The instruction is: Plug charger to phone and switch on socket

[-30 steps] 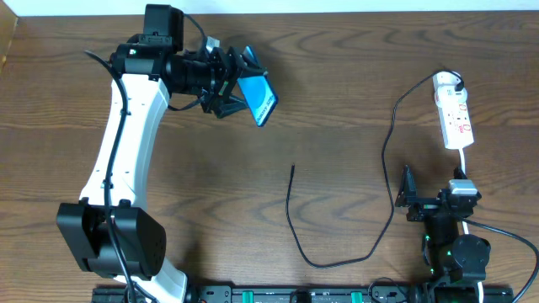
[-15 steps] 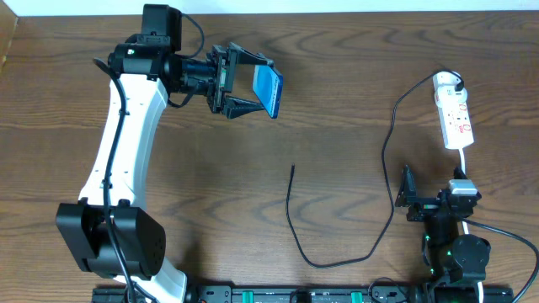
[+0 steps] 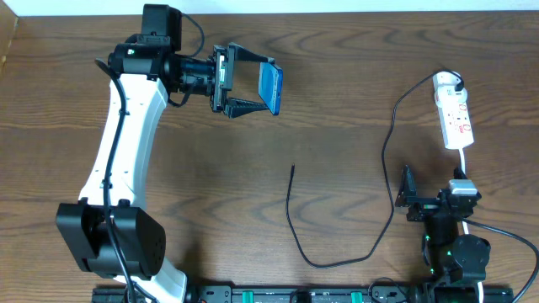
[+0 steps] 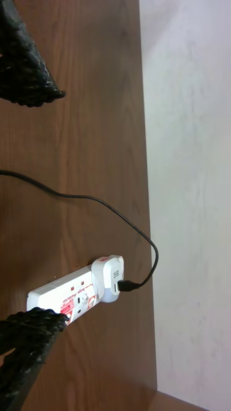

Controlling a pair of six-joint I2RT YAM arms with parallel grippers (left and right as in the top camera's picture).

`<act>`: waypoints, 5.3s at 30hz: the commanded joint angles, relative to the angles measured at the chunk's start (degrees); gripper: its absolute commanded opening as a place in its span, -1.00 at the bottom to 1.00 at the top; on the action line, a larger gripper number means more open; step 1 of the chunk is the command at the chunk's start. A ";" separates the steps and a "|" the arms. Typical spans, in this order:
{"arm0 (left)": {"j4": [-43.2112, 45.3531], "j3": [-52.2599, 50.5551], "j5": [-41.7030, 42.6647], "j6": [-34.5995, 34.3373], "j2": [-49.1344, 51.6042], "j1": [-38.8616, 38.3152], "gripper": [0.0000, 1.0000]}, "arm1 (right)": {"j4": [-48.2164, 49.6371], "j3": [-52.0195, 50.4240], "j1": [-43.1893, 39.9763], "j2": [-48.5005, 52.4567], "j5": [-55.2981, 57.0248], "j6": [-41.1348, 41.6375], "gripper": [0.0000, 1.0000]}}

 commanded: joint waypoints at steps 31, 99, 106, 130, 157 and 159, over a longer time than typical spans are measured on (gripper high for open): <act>-0.09 -0.09 2.23 -0.94 -1.99 0.31 -0.85 | -0.28 -0.09 0.98 -0.31 -0.28 -0.48 0.98; -0.09 -0.09 0.92 -0.94 -1.99 0.31 -0.85 | -0.28 -0.09 0.98 -0.31 -0.28 -0.50 0.98; -0.09 -0.09 0.70 -0.94 -1.99 0.31 -0.85 | -0.28 -0.09 0.98 -0.31 -0.28 -0.48 0.99; -0.17 -0.11 -24.33 0.83 -1.99 0.24 -0.86 | -0.28 -0.09 0.98 -0.31 -0.28 -0.48 0.99; -7.63 -0.13 -41.72 0.76 -1.97 -1.81 -0.87 | 0.66 -0.09 0.94 -0.31 0.81 -0.90 0.99; -7.61 -0.13 -41.64 0.61 -1.97 -1.81 -0.85 | 1.03 -0.09 0.94 -0.31 0.11 0.98 0.99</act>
